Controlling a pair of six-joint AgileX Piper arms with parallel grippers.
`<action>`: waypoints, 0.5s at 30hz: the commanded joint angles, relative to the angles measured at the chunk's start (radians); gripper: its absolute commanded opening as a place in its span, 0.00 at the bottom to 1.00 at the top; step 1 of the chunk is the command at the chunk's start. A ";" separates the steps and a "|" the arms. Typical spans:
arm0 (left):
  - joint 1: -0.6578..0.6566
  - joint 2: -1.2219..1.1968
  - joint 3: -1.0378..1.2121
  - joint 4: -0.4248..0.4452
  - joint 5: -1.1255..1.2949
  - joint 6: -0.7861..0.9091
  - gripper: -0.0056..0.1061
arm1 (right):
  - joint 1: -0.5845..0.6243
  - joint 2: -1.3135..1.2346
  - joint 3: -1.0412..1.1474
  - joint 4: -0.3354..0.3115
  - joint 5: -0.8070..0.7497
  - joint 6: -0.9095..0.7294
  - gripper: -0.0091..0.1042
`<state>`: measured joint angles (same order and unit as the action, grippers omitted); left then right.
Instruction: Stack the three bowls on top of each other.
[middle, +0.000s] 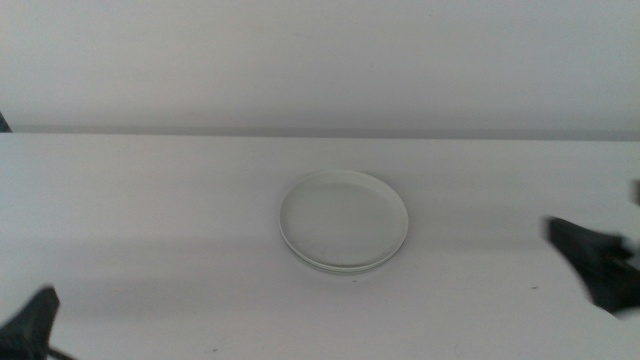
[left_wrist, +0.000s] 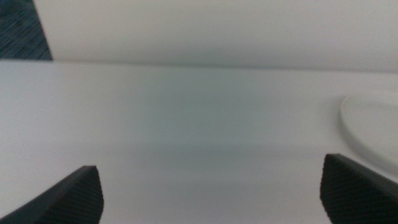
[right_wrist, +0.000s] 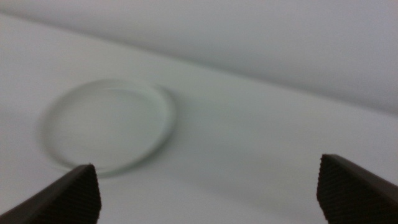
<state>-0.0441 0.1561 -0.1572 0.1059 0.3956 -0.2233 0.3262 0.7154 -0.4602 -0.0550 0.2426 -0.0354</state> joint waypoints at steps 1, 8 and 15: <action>0.013 -0.062 0.070 -0.013 -0.018 -0.010 0.89 | -0.080 -0.133 0.088 -0.079 -0.030 -0.004 0.90; 0.013 -0.193 0.192 -0.009 -0.047 -0.010 0.89 | -0.338 -0.457 0.324 -0.044 -0.046 -0.004 0.90; 0.013 -0.193 0.194 -0.009 -0.079 -0.010 0.89 | -0.386 -0.737 0.501 -0.033 -0.131 -0.004 0.90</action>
<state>-0.0321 0.0047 -0.0030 0.1028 0.3443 -0.2233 -0.0517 0.0415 -0.0067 -0.0893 0.1554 -0.0328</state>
